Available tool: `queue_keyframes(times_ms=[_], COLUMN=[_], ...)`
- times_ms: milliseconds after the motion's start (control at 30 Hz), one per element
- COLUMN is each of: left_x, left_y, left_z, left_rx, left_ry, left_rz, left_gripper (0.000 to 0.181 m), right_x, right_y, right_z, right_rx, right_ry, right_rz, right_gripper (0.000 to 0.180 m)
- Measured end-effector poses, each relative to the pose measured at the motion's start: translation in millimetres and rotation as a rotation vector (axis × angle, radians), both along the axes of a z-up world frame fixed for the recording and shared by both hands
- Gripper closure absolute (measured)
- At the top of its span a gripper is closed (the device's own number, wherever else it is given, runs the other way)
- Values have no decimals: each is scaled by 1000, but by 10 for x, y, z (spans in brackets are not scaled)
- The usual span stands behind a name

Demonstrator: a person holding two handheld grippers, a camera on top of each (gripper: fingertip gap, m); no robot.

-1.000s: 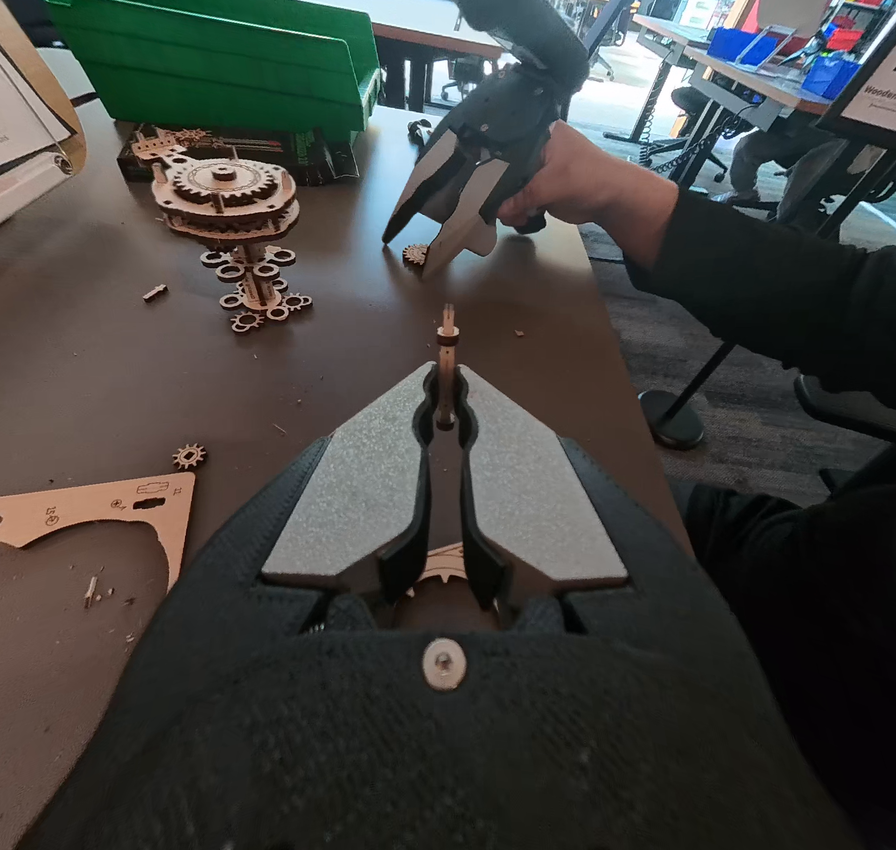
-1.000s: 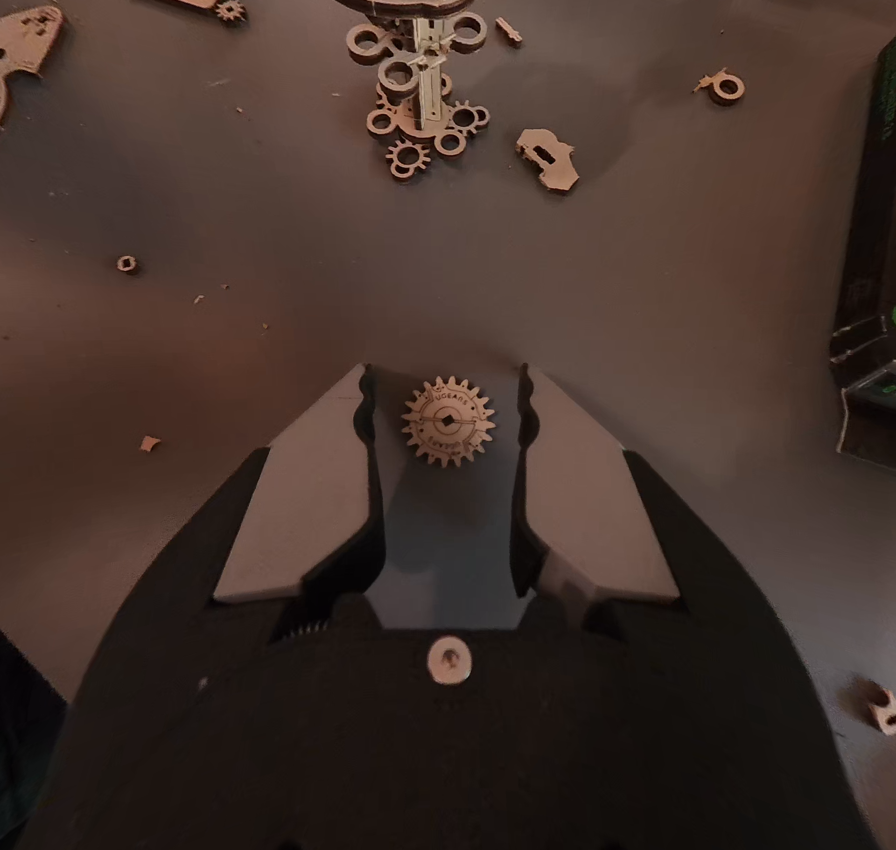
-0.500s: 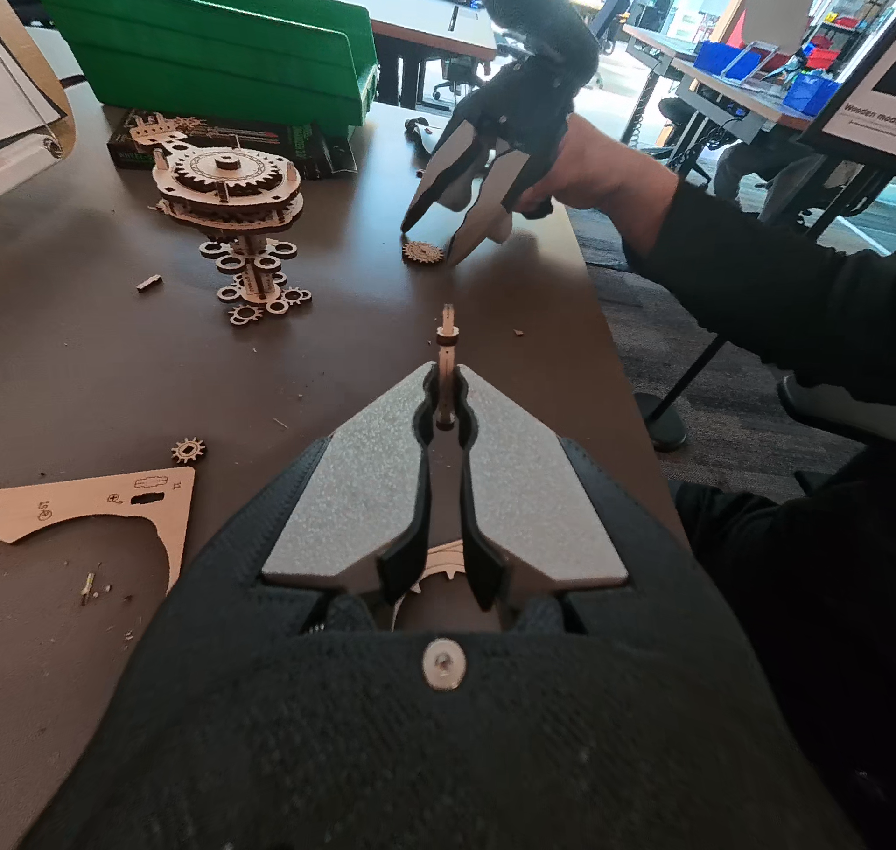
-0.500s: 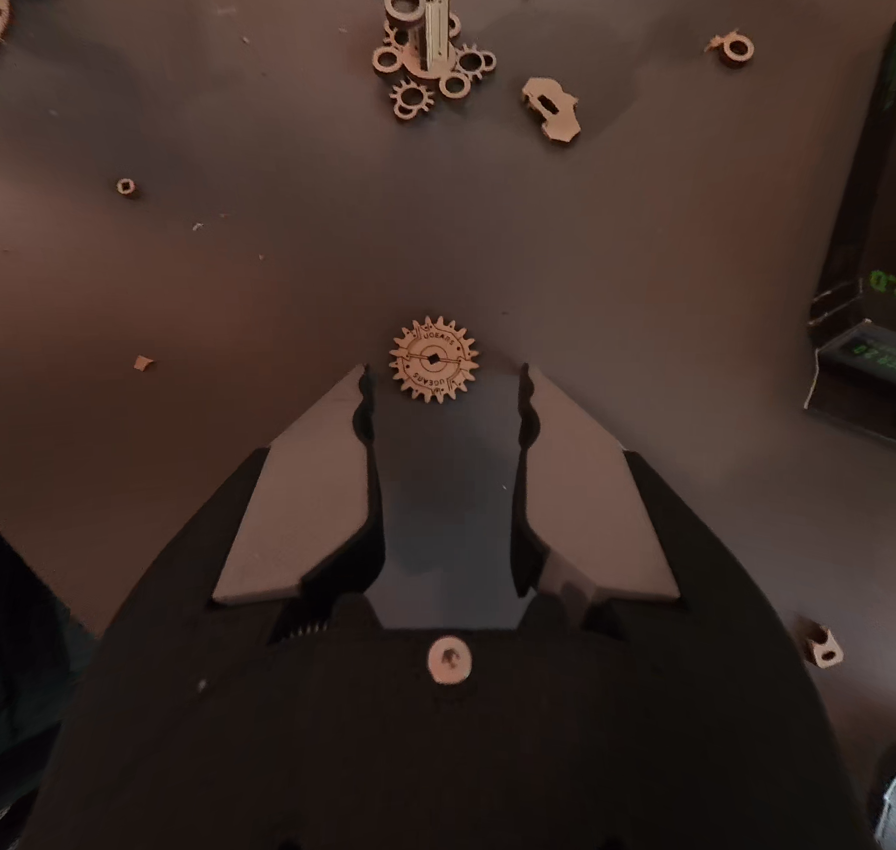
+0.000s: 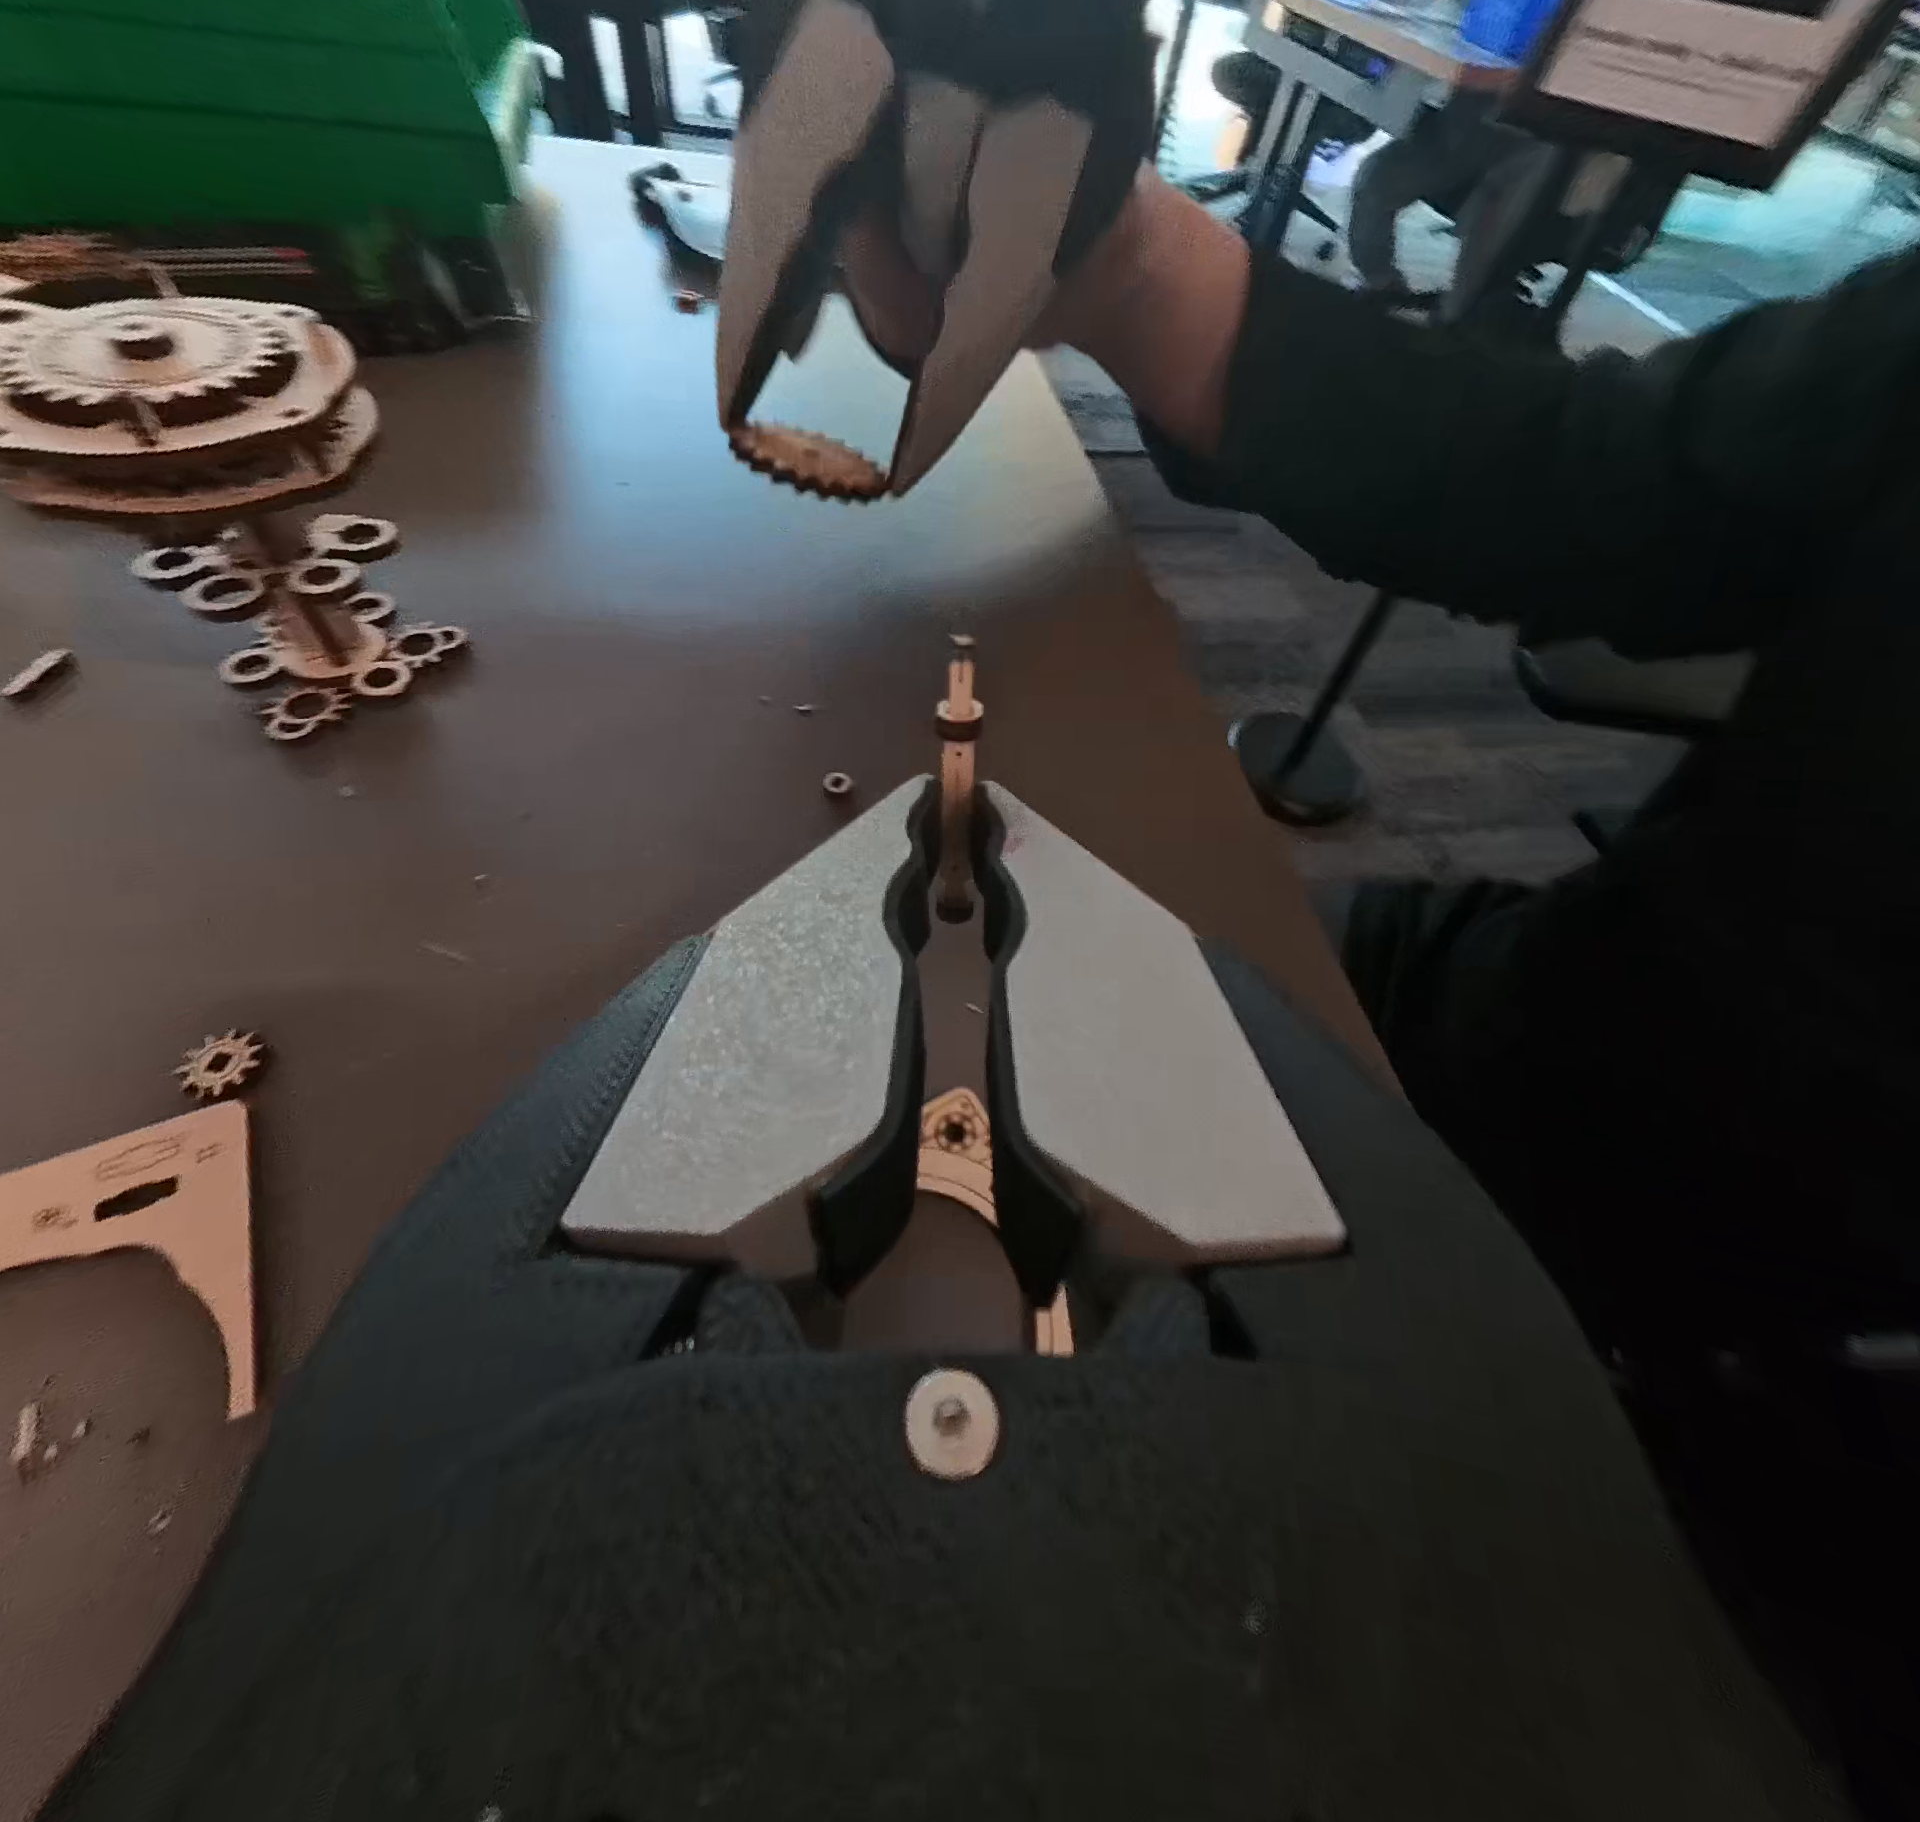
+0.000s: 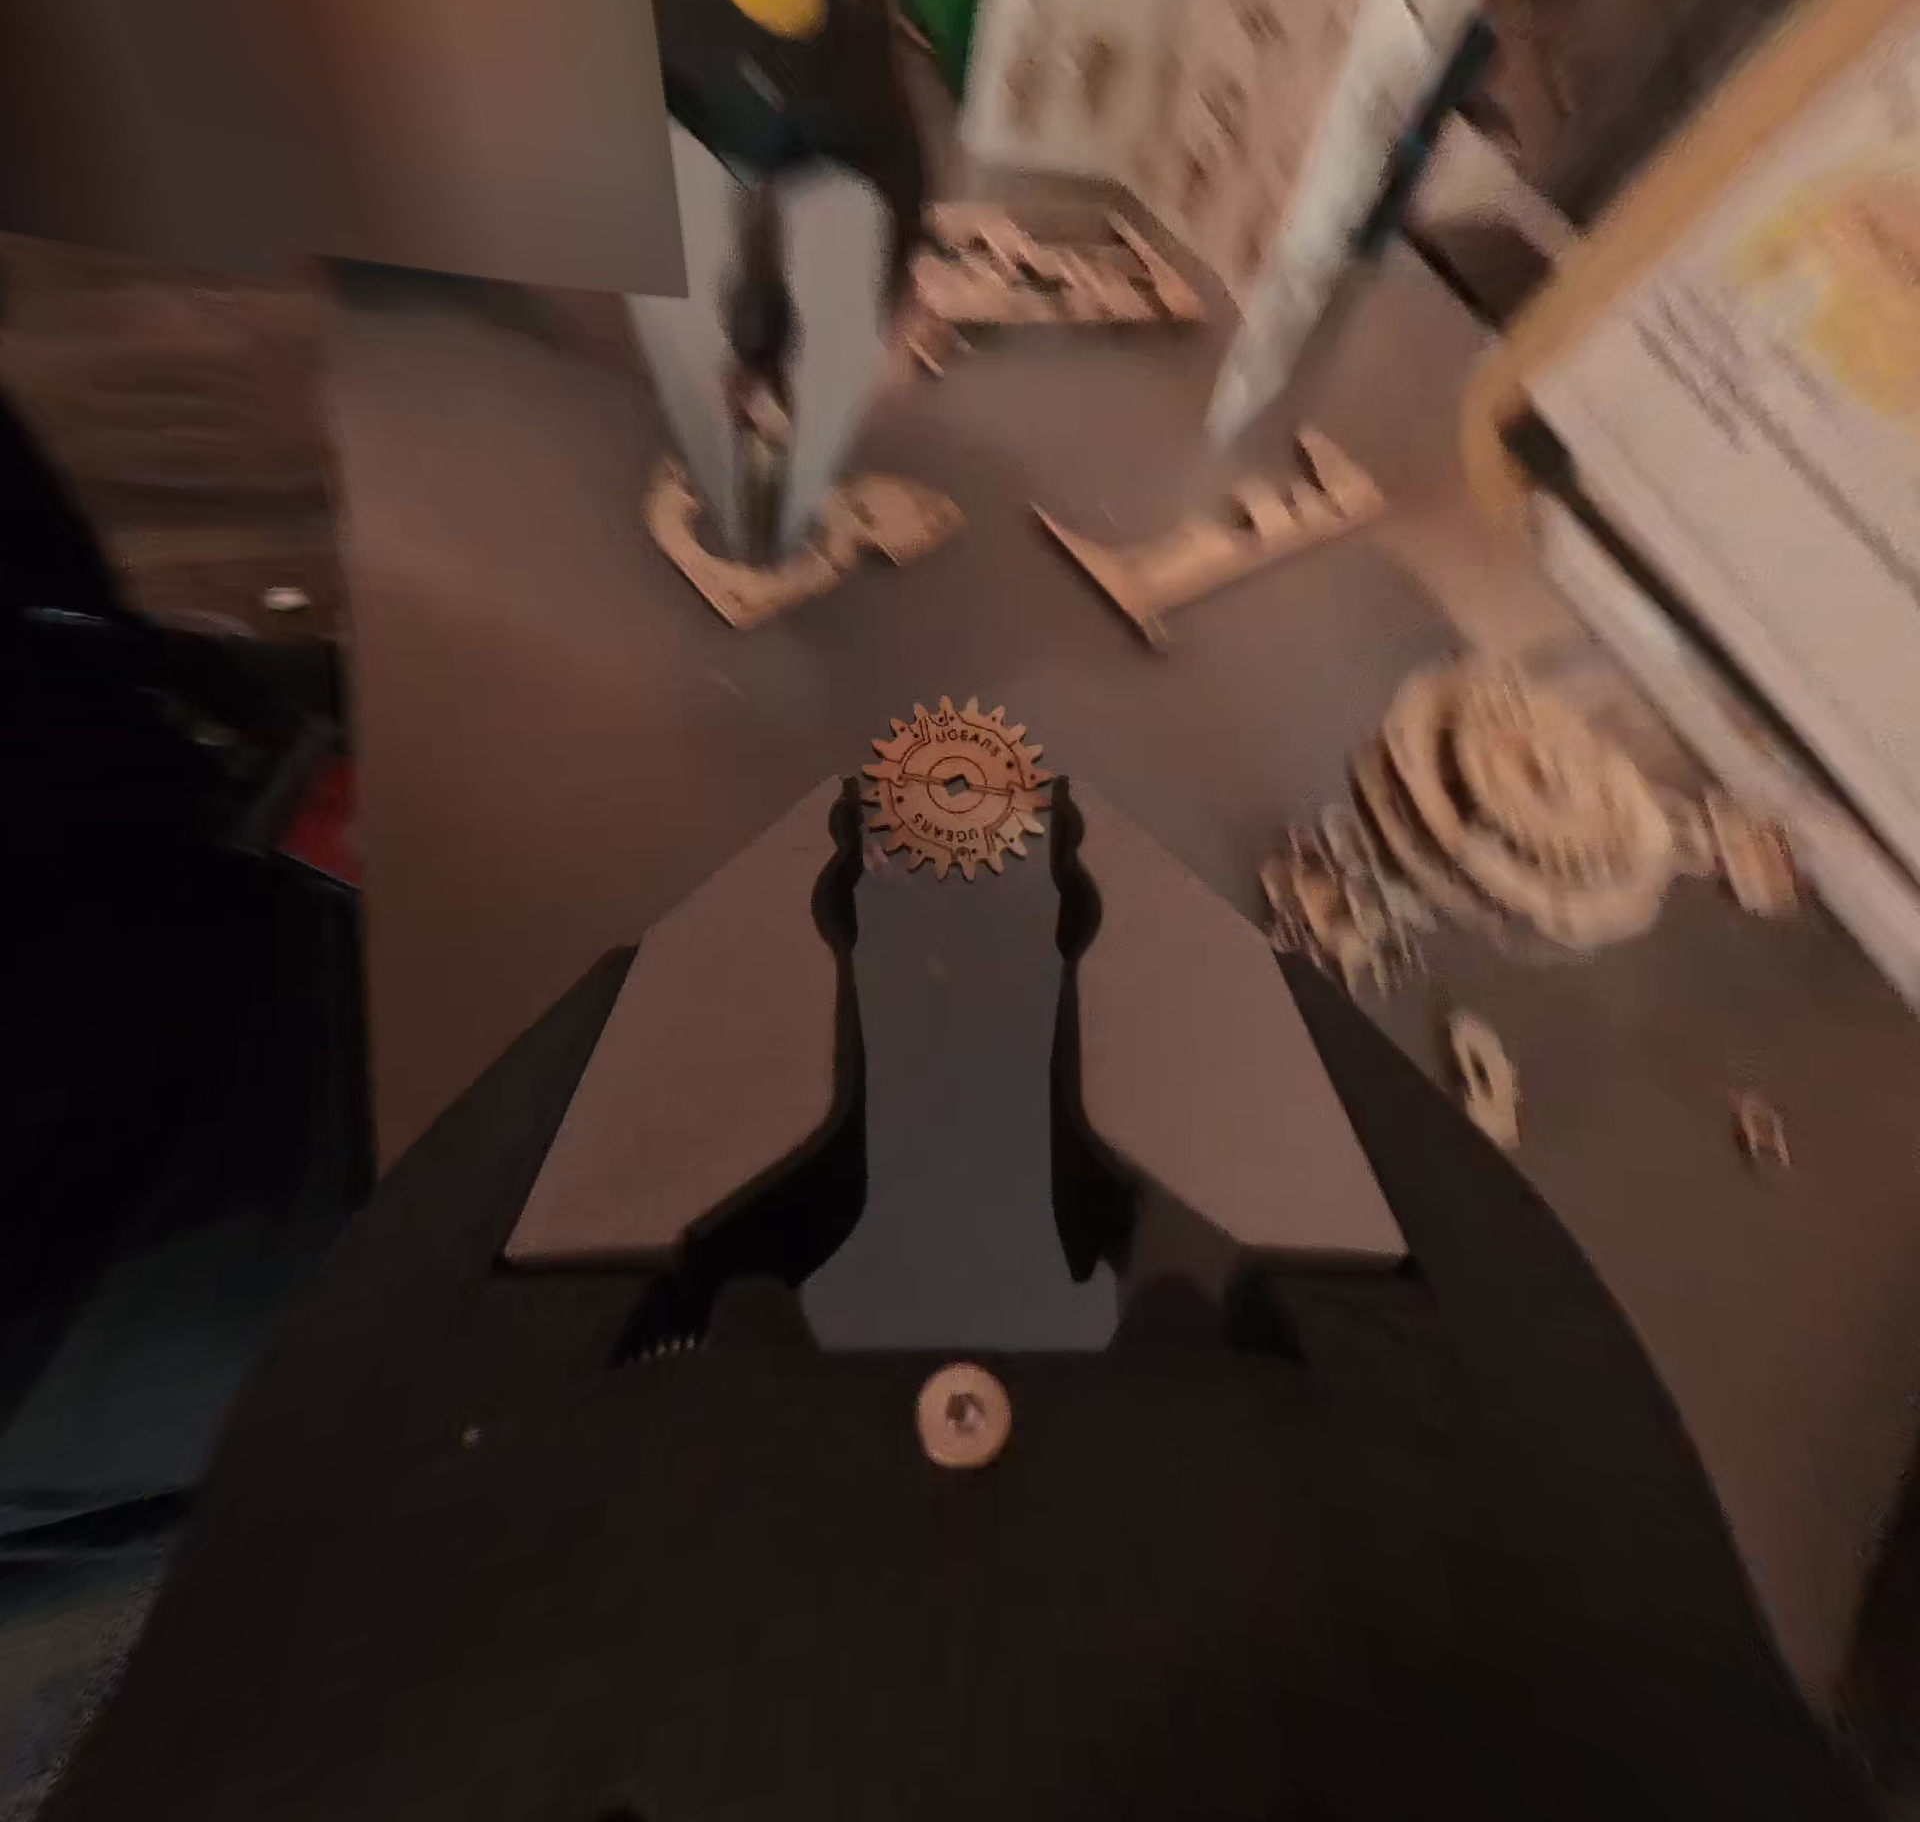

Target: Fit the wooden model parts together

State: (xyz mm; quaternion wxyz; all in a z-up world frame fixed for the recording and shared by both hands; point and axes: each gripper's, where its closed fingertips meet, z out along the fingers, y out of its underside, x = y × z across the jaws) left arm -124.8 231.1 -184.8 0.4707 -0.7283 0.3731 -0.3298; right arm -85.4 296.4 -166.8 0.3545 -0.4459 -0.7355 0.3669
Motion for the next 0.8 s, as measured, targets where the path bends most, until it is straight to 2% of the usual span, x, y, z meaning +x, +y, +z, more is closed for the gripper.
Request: queue_keyframes(times_ms=[67, 167, 233, 400, 500, 600, 800], left_x=[12, 6, 34, 29, 5, -61, -264], left_y=[-93, -195, -291, -321, -346, -353, -45], left_z=[9, 15, 41, 77, 39, -34, -66], left_rx=[23, 88, 132, 138, 128, 91, 21], left_ry=[7, 35, 30, 4, 28, 65, 62], left_rz=[-69, -141, -203, -227, -244, -238, -40], left_gripper=[178, 178, 178, 178, 178, 178, 178], right_x=[-156, -352, -456, -525, -561, -546, -570], right_y=[-386, -747, -865, -1058, -866, -534, -199], right_z=[234, 359, 350, 374, 297, -4, -688], right_rx=[2, 23, 40, 30, 44, 61, 171], right_ry=[27, 8, -17, -26, -43, -131, -391], right_rz=[178, 368, 440, 565, 505, 397, 379], right_gripper=[147, 147, 147, 147, 147, 147, 146])
